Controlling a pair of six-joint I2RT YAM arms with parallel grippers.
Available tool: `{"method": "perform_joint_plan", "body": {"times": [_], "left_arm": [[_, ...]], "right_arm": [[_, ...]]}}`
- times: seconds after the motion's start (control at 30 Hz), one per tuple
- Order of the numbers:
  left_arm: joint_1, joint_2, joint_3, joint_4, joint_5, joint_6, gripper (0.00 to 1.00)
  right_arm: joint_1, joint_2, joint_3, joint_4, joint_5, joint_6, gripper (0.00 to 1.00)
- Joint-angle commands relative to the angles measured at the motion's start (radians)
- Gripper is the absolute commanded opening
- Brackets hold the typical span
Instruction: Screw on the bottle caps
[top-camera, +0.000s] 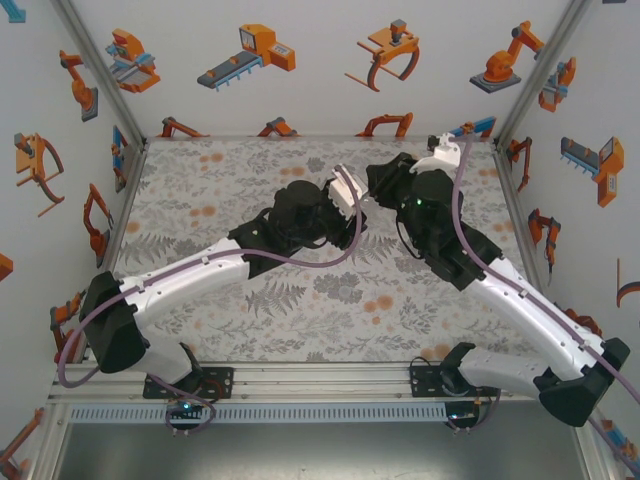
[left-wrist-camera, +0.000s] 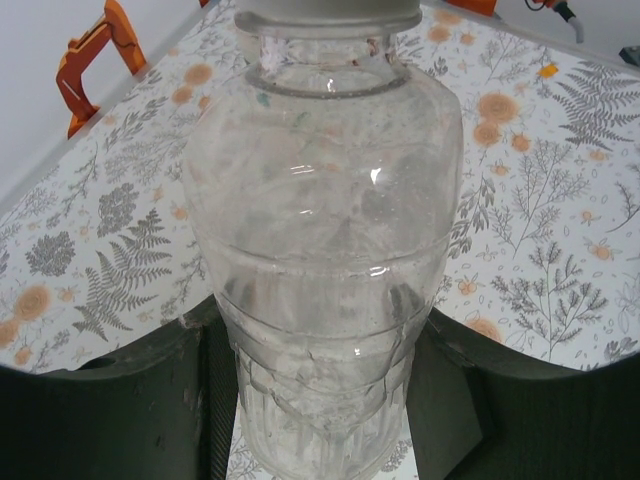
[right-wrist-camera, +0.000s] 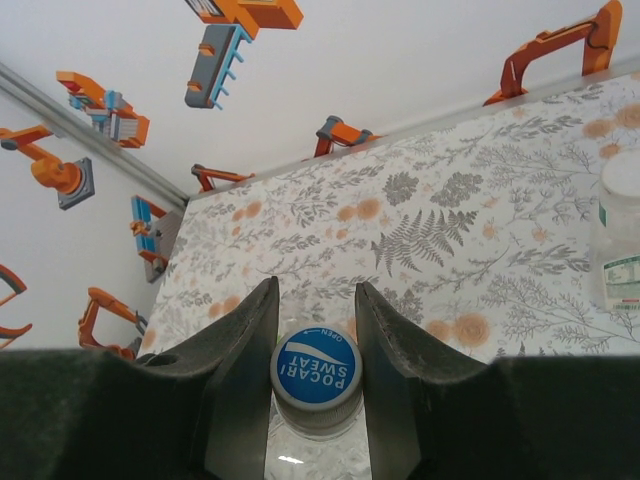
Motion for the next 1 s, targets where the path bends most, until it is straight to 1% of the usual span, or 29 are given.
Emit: {"method": "perform_joint_plan", "body": {"times": [0.0, 0.13, 0.17, 0.23, 0.3, 0.33, 0.37, 0.43, 0.57, 0.63, 0.8, 0.87, 0.97], "left_arm": [[0.007, -0.003, 0.065, 0.028, -0.047, -0.022, 0.00], [0.013, -0.007, 0.073, 0.003, 0.005, -0.017, 0.00], [0.017, -0.010, 0.073, -0.001, 0.021, -0.017, 0.00], [0.025, -0.019, 0.067, -0.007, 0.079, -0.017, 0.00], [0.036, -0.032, 0.052, 0.007, 0.152, -0.020, 0.00], [0.042, -0.038, 0.041, 0.021, 0.194, -0.029, 0.00], [0.050, -0.047, 0.031, 0.035, 0.233, -0.036, 0.00], [0.070, -0.064, 0.004, 0.076, 0.341, -0.056, 0.00], [0.100, -0.093, -0.035, 0.139, 0.550, -0.082, 0.00], [0.105, -0.102, -0.042, 0.147, 0.647, -0.077, 0.00], [0.108, -0.113, -0.046, 0.162, 0.914, -0.073, 0.00], [0.108, -0.111, -0.048, 0.189, 1.020, -0.090, 0.00], [0.107, -0.103, -0.048, 0.243, 1.130, -0.137, 0.00]], "right_arm": [[0.003, -0.011, 0.046, -0.044, -0.021, 0.034, 0.00], [0.003, -0.034, 0.050, -0.023, -0.128, -0.060, 0.00], [0.003, -0.041, 0.050, -0.022, -0.149, -0.076, 0.07], [0.001, -0.067, 0.045, -0.014, -0.203, -0.123, 0.34], [0.001, -0.098, 0.034, 0.006, -0.263, -0.174, 0.55], [0.001, -0.117, 0.029, 0.014, -0.293, -0.197, 0.62], [0.002, -0.133, 0.026, 0.019, -0.317, -0.219, 0.64], [0.000, -0.174, 0.021, 0.027, -0.393, -0.283, 0.66], [0.001, -0.245, 0.021, 0.010, -0.494, -0.373, 0.67], [0.000, -0.276, 0.024, -0.007, -0.554, -0.411, 0.64], [0.000, -0.324, 0.045, -0.050, -0.806, -0.494, 0.54], [0.000, -0.329, 0.057, -0.057, -0.899, -0.500, 0.53], [0.000, -0.331, 0.071, -0.055, -0.994, -0.498, 0.52]]}}
